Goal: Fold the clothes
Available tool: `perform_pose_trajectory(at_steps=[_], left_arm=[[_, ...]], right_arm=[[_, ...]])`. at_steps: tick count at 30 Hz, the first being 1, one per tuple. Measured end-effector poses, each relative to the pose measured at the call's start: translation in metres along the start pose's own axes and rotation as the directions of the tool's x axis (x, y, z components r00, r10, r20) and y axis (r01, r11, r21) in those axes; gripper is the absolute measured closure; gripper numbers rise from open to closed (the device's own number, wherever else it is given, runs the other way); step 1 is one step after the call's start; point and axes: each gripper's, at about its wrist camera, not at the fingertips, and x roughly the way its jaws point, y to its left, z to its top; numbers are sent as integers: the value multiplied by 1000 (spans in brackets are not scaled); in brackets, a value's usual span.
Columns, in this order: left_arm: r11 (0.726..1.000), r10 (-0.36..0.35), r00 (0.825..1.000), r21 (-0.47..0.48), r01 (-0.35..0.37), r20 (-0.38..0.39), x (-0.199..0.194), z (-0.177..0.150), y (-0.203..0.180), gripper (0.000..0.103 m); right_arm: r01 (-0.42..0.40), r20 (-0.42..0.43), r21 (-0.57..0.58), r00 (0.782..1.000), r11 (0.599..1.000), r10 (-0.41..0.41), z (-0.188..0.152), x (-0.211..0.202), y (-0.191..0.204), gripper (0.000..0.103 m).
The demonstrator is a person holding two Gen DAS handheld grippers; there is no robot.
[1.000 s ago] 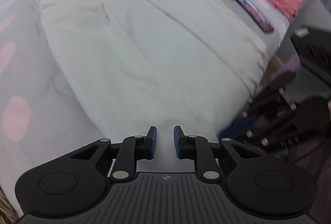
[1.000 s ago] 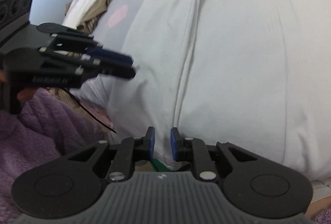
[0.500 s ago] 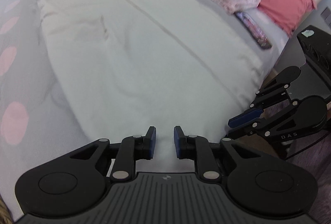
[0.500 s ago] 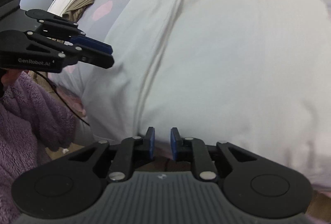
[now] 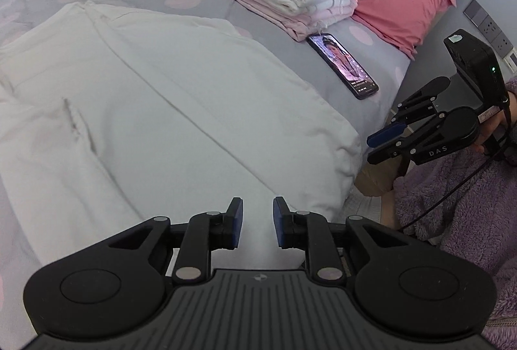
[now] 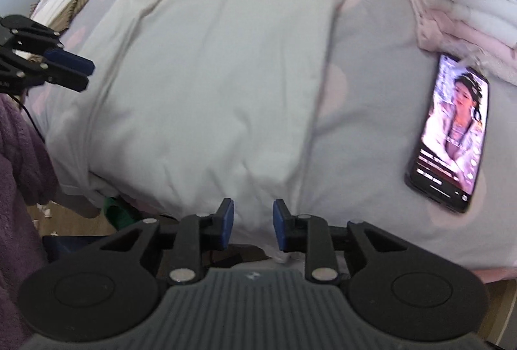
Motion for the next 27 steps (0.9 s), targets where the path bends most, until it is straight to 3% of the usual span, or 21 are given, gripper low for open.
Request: perform_pose_trajectory(at_steps=[4,13,15,16,24,27], left_arm=[[1000,3,1000,-5,-3,-13,7,7,-2,83],[1000,-2,999,-18,1,-48,25,27,-2,81],[1000,1,998,-11,-2,-59,29,33,-2,81],[1000,4,998,-9,-5,-64,32,37,-2,81],[1000,11,997,-21,-13,-77,47,80,1,81],[999,10,998,-43,-13,-69,53,106,2,75]], right_arm=[[36,1,-35,999,999,-36,-11,9,-8,73],[-52,40,18,998,998,52,-18,25,-32,75],[-63,41,17,997,998,62,-19,24,-31,91],[-64,40,17,997,998,63,-20,23,-30,92],[12,-9,21,1000,1000,-12,-10,11,-11,97],[35,-5,-5,999,999,-35,-7,1,2,97]])
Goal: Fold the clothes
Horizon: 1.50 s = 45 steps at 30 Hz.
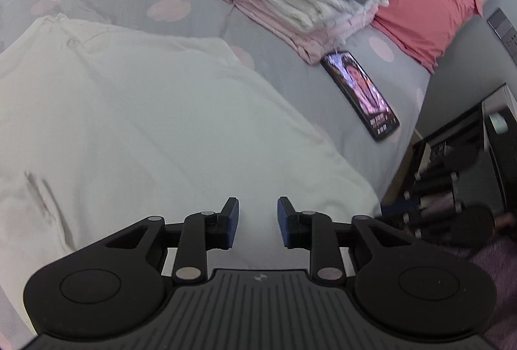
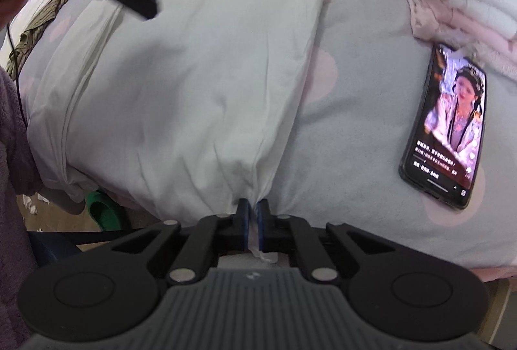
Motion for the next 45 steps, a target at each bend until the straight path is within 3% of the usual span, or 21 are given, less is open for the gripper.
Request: perform_pose_trajectory(at_steps=[2,8,13,17,21,24,26,29,37,41,45], left_arm=[[1000,-5,1000,-8,5,14,3,21,-2,65],[999,22,1000,-24,-22,17,22,89,-15,61],[992,122,988,48,-118,-97,65,135,-27,60],[966,245,952,123,-225,-181,101,156,-38,60],[917,379,896,222,-331,-233,130,166,-48,62],[872,463,850,300,-387,-252,144,167,-49,76],[850,496,833,330,-410,-244,145,167,-48,86],[864,470,854,313,-394,-223,136,164,-42,94],[964,262,960,72,-256,-102,64,152,6,100],[984,167,986,-52,-168,-21,21,133,37,100],[985,100,993,-148,-91,58,-14,108,64,100]], right_arm=[[-3,13,-23,1000,1000,3,3,-6,10,97],[-43,31,-104,998,994,47,19,-10,37,97],[-58,21,-170,998,984,62,30,-4,53,97],[-78,17,-192,996,978,83,29,-3,57,97],[-71,16,-241,997,968,78,30,-3,68,97],[-64,20,-274,997,960,73,31,-5,73,97],[-65,20,-279,997,958,73,31,-5,74,97],[-61,24,-271,997,960,70,29,-7,72,97],[-73,61,-225,994,972,89,24,-28,70,97],[-115,89,-216,987,970,137,26,-39,79,97],[-154,103,-230,978,961,182,30,-45,96,97]])
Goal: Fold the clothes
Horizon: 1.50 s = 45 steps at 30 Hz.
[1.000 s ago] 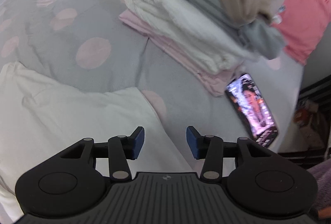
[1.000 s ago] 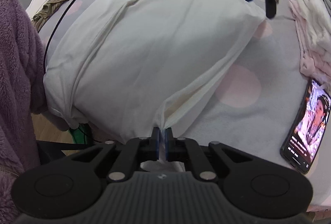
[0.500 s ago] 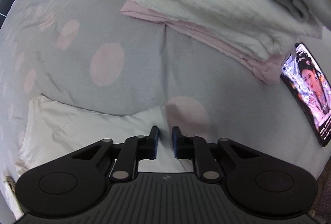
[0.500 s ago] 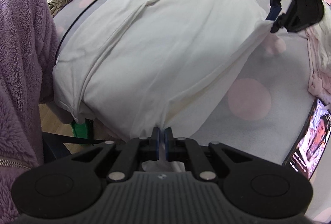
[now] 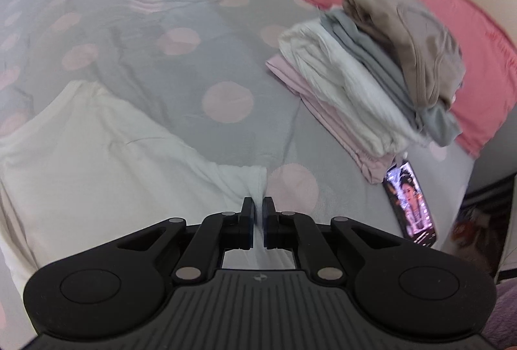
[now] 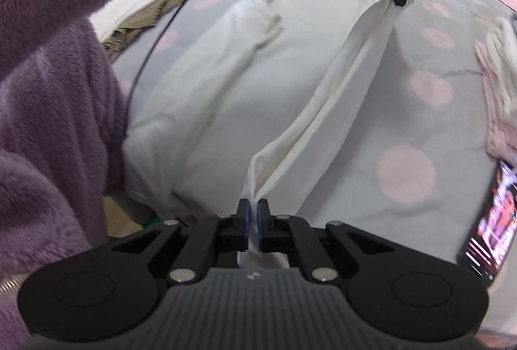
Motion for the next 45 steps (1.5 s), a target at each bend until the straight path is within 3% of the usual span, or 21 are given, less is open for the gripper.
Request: perform_pose_trajectory(at_steps=[5,10,18,24,31,35,37,38,39,42,45], left_arm=[[994,-52,997,-96,57,59,-25,-24,38,100],[975,-84,993,-198,99,84,-21,-54,85,100],[953,-87,993,-284,108,85,0,-89,139,101],[936,-69,996,-341,87,65,15,-99,161,101],[943,-7,998,-331,27,61,16,-106,158,100],[960,28,997,-279,-9,67,1,-114,142,87],[965,41,997,-263,-22,68,-9,-121,133,84],[967,40,997,-255,-22,65,-14,-126,128,83],[969,33,998,-247,-17,62,-19,-132,122,83],[971,4,999,-239,9,54,-33,-152,106,81],[957,-54,997,-283,67,53,-43,-182,89,65]], right_arm=[[-49,-13,-3,999,999,49,14,12,18,98],[-107,-48,29,993,994,109,28,33,24,98],[-194,-88,138,974,971,207,44,70,23,98],[-215,-116,170,965,962,236,47,84,29,98],[-190,-159,116,965,975,208,51,98,41,98],[-169,-186,86,966,982,182,48,101,46,90],[-151,-178,64,971,987,160,47,94,47,80],[-141,-162,55,976,989,148,48,89,46,70],[-131,-142,51,980,990,138,47,81,43,67],[-89,-81,46,992,995,93,48,62,33,67],[-37,-36,74,999,997,39,47,50,18,67]])
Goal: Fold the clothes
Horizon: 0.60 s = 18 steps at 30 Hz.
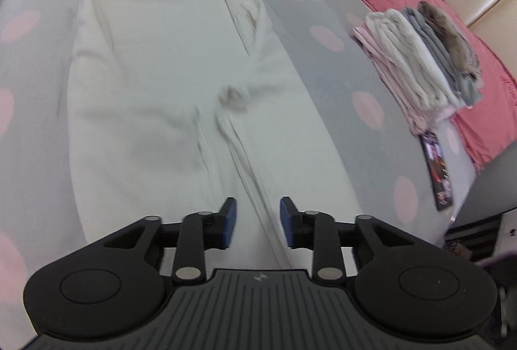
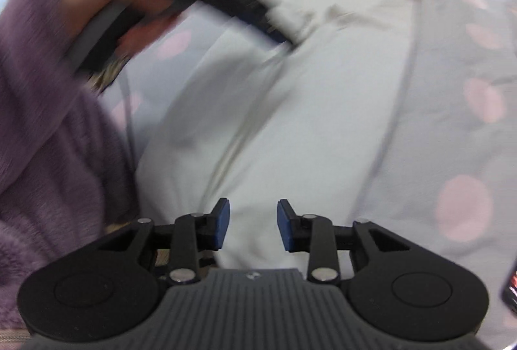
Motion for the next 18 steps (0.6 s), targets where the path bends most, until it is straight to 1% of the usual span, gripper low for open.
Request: perform_pose_trajectory(at_steps=[1,2,4,7,9,11,13,14,16,18], left_arm=[[999,-26,1000,-23,25,-8,-2,-13,-2,60],[998,-48,999,-47,47,-18,-4,-25,-3,60],[992,-81,996,-96,77,-37,-6,-50,-5,60],[979,-108,993,-177,100,-37,-8,-81,-8,59],[963,-129,991,-241,119,-23,-9,-99,-9,58],[942,-154,988,-301,146,-3,-9,-114,-10,58],[918,-185,983,-354,178,13,-5,-127,-13,58],[907,-197,980,-377,189,18,-1,-132,-15,58],[888,-208,978,-417,195,15,7,-141,-19,58],[883,-213,977,-427,193,0,14,-148,-23,58]], right_arm=[[16,9,11,1000,1000,-16,2,-1,-3,67],[32,9,12,999,999,-33,5,0,-4,67],[59,-2,-13,998,998,-59,1,1,-6,67],[46,-14,-59,999,997,-47,-9,-1,-8,67],[51,-12,-79,999,996,-52,-20,-6,-14,67],[88,-4,-83,996,993,-89,-27,-7,-18,67],[129,-9,-53,991,990,-130,-33,-3,-25,68],[138,-13,-26,990,990,-138,-36,-1,-30,69],[130,-10,22,992,991,-130,-40,3,-36,71],[112,-16,31,994,993,-112,-47,6,-33,74]])
